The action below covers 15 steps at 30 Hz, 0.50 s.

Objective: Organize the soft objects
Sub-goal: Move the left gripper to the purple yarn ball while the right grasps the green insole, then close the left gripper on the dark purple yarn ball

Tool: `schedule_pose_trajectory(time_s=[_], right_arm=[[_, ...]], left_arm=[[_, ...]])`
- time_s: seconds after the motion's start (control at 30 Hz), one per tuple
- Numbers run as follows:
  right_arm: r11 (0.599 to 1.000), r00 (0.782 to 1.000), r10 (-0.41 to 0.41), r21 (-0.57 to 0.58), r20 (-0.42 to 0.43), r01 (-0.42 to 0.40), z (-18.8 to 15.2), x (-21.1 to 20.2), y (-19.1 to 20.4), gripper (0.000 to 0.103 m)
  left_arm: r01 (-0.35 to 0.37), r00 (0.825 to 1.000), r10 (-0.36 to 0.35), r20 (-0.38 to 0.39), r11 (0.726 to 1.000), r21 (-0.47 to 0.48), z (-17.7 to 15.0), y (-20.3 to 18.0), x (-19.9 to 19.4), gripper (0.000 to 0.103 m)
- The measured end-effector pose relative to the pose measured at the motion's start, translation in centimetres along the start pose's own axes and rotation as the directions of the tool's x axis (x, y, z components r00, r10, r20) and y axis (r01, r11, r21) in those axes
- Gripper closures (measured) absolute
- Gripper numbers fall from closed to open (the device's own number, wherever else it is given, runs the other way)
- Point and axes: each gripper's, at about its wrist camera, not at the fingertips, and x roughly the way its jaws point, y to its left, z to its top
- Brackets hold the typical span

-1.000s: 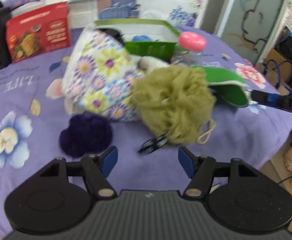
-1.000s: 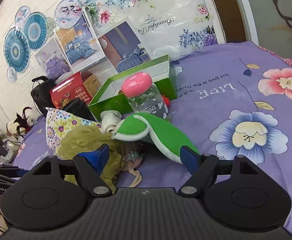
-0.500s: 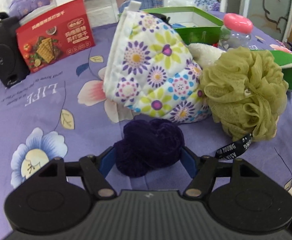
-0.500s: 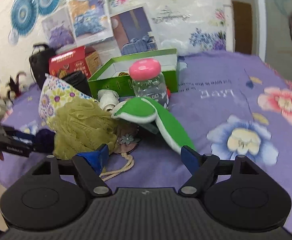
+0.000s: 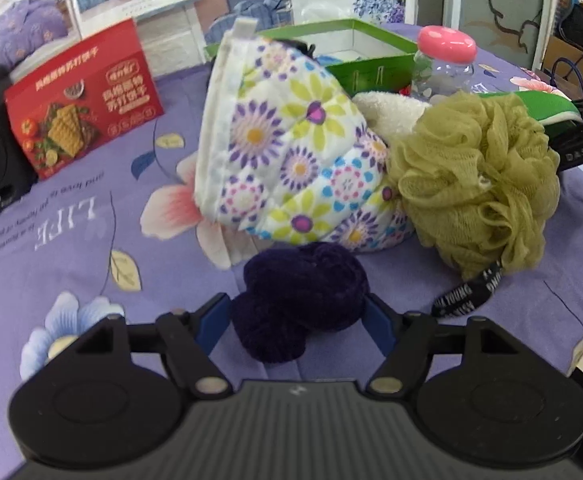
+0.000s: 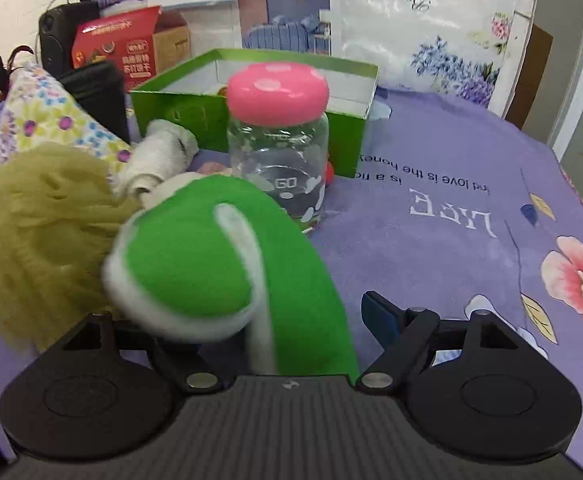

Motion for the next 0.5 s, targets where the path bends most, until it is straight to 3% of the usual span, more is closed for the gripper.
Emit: schedule_pose_trajectory(time_s=[0.1,0.3,0.43,0.5], right_arm=[[0.999,0.998,0.032,0.043,-0.051,-0.03,-0.4,1.8,-0.6,0.037],[0.998,1.0,0.019,0.063,-0.001,-0.019,-1.4,1.6,-0.4,0.034],[0.996,1.0,0.002,0.085,-0.003,-0.002,-1.3,1.9,0.0,0.029],[0.997,1.0,0.001,0.077,-0.002,0.0,-1.1,2.1,0.0,0.028]], left_arm=[[0.002,1.0,-0.002,0.024,1.0,0.013,0.2,0.0,-0.3,0.03],[-0.012,1.0,0.011,0.023,0.999,0.04,-0.6,-0.4,-1.1,0.03],[0.039,0.999,-0.039,-0.006,0.999,0.011,0.3,0.0,0.8,0.03],[0.026,1.0,-0.026,-0.009,0.999,0.019,0.7,-0.2,1.9,0.029]])
